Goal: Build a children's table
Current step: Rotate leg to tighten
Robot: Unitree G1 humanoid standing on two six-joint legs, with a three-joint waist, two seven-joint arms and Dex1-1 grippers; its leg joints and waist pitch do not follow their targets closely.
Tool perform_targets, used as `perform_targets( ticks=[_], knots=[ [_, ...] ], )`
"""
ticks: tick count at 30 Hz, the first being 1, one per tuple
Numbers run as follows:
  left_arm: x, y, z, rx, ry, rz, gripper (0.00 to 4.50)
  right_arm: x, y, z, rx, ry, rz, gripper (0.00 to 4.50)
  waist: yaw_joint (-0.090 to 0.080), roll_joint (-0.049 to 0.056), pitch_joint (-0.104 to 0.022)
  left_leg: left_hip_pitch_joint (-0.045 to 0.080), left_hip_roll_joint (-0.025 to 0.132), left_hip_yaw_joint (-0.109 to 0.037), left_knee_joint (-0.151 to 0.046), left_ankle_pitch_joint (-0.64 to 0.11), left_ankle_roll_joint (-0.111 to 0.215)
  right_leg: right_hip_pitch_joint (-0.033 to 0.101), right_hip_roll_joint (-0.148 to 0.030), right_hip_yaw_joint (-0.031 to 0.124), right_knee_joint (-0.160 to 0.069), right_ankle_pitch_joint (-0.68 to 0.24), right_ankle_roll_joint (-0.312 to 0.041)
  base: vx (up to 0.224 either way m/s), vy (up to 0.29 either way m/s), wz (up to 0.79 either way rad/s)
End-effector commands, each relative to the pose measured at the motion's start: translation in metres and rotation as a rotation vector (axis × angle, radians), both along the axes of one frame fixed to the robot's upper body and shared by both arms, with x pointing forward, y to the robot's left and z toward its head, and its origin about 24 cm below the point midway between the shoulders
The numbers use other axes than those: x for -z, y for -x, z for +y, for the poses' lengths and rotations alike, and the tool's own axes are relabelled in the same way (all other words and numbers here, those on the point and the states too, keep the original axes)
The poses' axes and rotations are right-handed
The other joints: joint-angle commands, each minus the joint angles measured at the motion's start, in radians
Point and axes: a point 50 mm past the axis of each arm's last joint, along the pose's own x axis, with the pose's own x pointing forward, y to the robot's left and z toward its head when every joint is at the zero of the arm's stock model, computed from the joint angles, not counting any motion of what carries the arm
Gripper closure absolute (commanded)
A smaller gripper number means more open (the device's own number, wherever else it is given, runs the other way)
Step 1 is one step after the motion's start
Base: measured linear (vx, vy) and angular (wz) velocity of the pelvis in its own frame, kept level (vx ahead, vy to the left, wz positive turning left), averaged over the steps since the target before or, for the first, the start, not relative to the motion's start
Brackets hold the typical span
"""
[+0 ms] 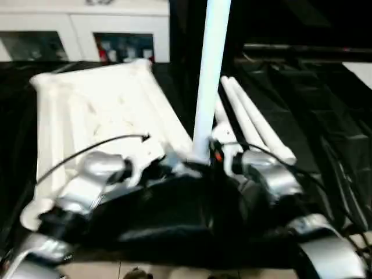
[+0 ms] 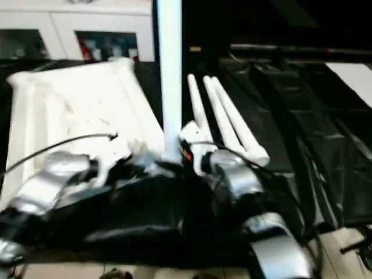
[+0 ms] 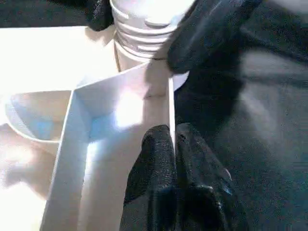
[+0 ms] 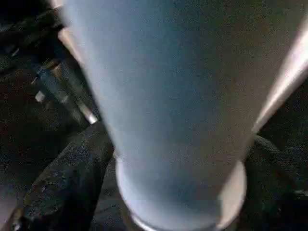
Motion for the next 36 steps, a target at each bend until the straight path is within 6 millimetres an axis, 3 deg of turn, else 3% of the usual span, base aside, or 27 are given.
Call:
perform_targets(
  ticks=[1, 6, 11, 14, 16, 18, 22, 23, 25, 30, 32, 33, 34, 36],
  knots=[
    [-0.006, 0.007, -0.013, 0.132, 0.036, 0.002, 4.50, -0.005, 0.004, -0.003, -0.080, 0.012, 0.001, 0.66, 0.002, 0.023, -0.070, 0.023, 0.031, -0.004, -0.064, -0.316, -0.007, 0.040, -0.068, 0.041, -0.071, -0.218, -0.219, 0.000, 0.000, 0.00],
    [-0.006, 0.010, -0.006, 0.163, 0.021, 0.026, 4.50, -0.008, 0.006, -0.010, -0.109, 0.017, 0.011, 0.66, 0.008, 0.020, -0.071, 0.021, 0.030, -0.006, -0.065, -0.315, -0.014, 0.041, -0.071, 0.042, -0.073, -0.242, -0.209, 0.000, 0.000, 0.00],
    [-0.006, 0.010, -0.005, 0.172, 0.021, 0.039, 4.50, -0.008, 0.011, -0.008, -0.141, -0.008, 0.034, 1.09, 0.012, 0.020, -0.074, 0.021, 0.031, -0.005, -0.063, -0.286, -0.010, 0.042, -0.068, 0.041, -0.068, -0.184, -0.218, 0.000, 0.000, 0.00],
    [-0.006, 0.008, -0.005, 0.157, 0.022, 0.029, 4.50, -0.006, 0.013, -0.005, -0.146, -0.011, 0.041, 1.37, 0.015, 0.018, -0.072, 0.021, 0.030, -0.005, -0.064, -0.299, -0.014, 0.041, -0.070, 0.041, -0.070, -0.213, -0.215, 0.000, 0.000, 0.00],
    [-0.006, 0.007, -0.006, 0.142, 0.030, 0.023, 4.50, -0.004, 0.013, -0.002, -0.127, -0.025, 0.036, 1.48, 0.014, 0.017, -0.072, 0.021, 0.030, -0.006, -0.064, -0.300, -0.017, 0.041, -0.071, 0.041, -0.071, -0.225, -0.211, 0.000, 0.000, 0.00],
    [-0.008, 0.000, -0.012, 0.075, 0.052, 0.004, 4.50, -0.001, 0.006, 0.004, -0.001, -0.058, 0.025, 1.69, 0.012, 0.018, -0.072, 0.020, 0.030, -0.006, -0.064, -0.298, -0.025, 0.040, -0.072, 0.043, -0.070, -0.229, -0.209, 0.000, 0.000, 0.00],
    [-0.013, -0.017, -0.024, -0.082, 0.096, -0.041, 4.50, 0.010, -0.008, 0.016, 0.260, -0.045, 0.033, 1.72, -0.002, 0.018, -0.070, 0.021, 0.026, -0.011, -0.067, -0.321, -0.050, 0.038, -0.075, 0.042, -0.075, -0.294, -0.195, 0.000, 0.000, 0.00],
    [-0.013, -0.017, -0.024, -0.082, 0.096, -0.041, 4.50, 0.010, -0.008, 0.016, 0.260, -0.045, 0.033, 1.73, -0.006, 0.011, -0.071, 0.022, 0.025, -0.010, -0.066, -0.319, -0.051, 0.038, -0.074, 0.041, -0.077, -0.298, -0.193, 0.000, 0.000, 0.00],
    [-0.015, -0.026, -0.033, -0.177, 0.111, -0.044, 4.50, 0.015, -0.014, 0.026, 0.372, -0.054, 0.062, 1.73, -0.014, 0.014, -0.073, 0.020, 0.024, -0.010, -0.064, -0.302, -0.050, 0.041, -0.074, 0.042, -0.074, -0.273, -0.193, 0.000, 0.000, 0.00],
    [-0.016, -0.038, -0.051, -0.312, 0.119, -0.050, 4.50, 0.017, -0.018, 0.049, 0.473, -0.045, 0.071, 1.74, -0.021, 0.008, -0.076, 0.014, 0.021, -0.006, -0.059, -0.241, -0.025, 0.045, -0.070, 0.041, -0.070, -0.188, -0.208, 0.000, 0.000, 0.00],
    [-0.015, -0.038, -0.058, -0.315, 0.120, -0.066, 4.50, 0.016, -0.019, 0.058, 0.473, -0.035, 0.054, 1.74, -0.022, 0.011, -0.074, 0.014, 0.020, -0.006, -0.059, -0.251, -0.025, 0.045, -0.071, 0.040, -0.073, -0.208, -0.207, 0.000, 0.000, 0.00],
    [-0.014, -0.037, -0.062, -0.304, 0.119, -0.071, 4.50, 0.014, -0.019, 0.063, 0.463, -0.048, 0.049, 1.74, -0.022, 0.005, -0.075, 0.014, 0.021, -0.006, -0.059, -0.253, -0.023, 0.046, -0.073, 0.040, -0.073, -0.212, -0.205, 0.000, 0.000, 0.00],
    [-0.013, -0.036, -0.062, -0.290, 0.115, -0.073, 4.50, 0.012, -0.019, 0.064, 0.455, -0.071, 0.055, 1.18, -0.023, 0.005, -0.074, 0.013, 0.022, -0.006, -0.059, -0.257, -0.015, 0.046, -0.073, 0.041, -0.075, -0.216, -0.200, 0.000, 0.000, 0.00],
    [-0.011, -0.033, -0.061, -0.267, 0.108, -0.076, 4.50, 0.010, -0.021, 0.062, 0.444, -0.103, 0.068, 1.05, -0.023, 0.007, -0.073, 0.014, 0.023, -0.006, -0.061, -0.259, -0.010, 0.045, -0.072, 0.040, -0.075, -0.221, -0.198, 0.000, 0.000, 0.00]
  ],
)
